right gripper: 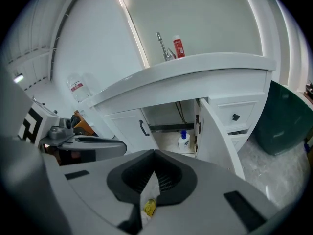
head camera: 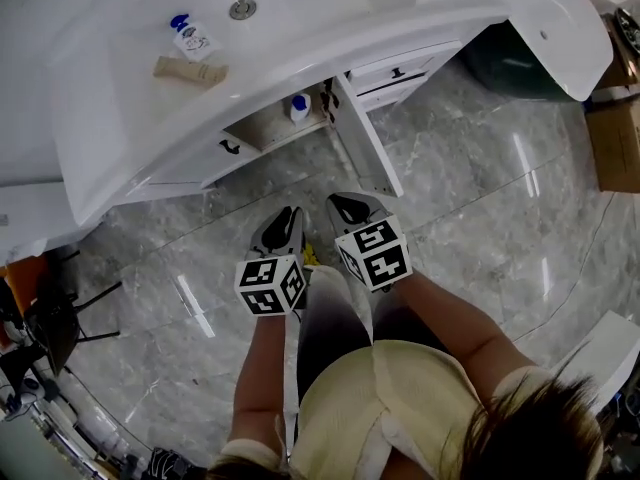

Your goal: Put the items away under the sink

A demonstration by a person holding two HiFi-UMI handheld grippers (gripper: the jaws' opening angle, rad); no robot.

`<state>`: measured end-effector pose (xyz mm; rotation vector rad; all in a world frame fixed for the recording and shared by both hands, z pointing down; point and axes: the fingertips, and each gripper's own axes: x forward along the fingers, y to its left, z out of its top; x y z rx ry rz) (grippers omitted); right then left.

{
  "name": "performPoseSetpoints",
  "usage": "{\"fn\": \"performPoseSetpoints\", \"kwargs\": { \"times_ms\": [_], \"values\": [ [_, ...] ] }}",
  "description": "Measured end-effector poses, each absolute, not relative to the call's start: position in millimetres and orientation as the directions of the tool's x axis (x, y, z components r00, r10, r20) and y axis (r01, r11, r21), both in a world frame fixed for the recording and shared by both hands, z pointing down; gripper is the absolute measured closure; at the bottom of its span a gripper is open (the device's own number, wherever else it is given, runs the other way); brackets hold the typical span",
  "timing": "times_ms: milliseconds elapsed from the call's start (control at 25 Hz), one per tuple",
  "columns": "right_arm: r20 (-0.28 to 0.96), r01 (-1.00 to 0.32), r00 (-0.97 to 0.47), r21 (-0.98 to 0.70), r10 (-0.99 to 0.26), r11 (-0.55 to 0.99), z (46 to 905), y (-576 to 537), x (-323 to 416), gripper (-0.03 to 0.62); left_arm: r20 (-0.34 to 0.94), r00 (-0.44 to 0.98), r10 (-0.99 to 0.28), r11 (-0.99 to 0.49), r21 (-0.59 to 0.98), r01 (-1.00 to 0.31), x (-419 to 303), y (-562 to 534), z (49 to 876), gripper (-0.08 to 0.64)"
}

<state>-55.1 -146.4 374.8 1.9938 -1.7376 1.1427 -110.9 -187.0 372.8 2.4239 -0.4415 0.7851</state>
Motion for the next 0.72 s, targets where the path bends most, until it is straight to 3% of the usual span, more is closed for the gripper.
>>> {"fn": "performPoseSetpoints", "kwargs": {
  "times_ms": [720],
  "values": [
    [0.662, -0.937, -0.031, -0.280, -0.749, -0.209, 298.6, -123.8, -60.1, 0.566, 0.617, 0.775, -0.140, -0.810, 0.379, -0.448, -124.3, -171.2, 304.1, 0.506]
  ]
}}
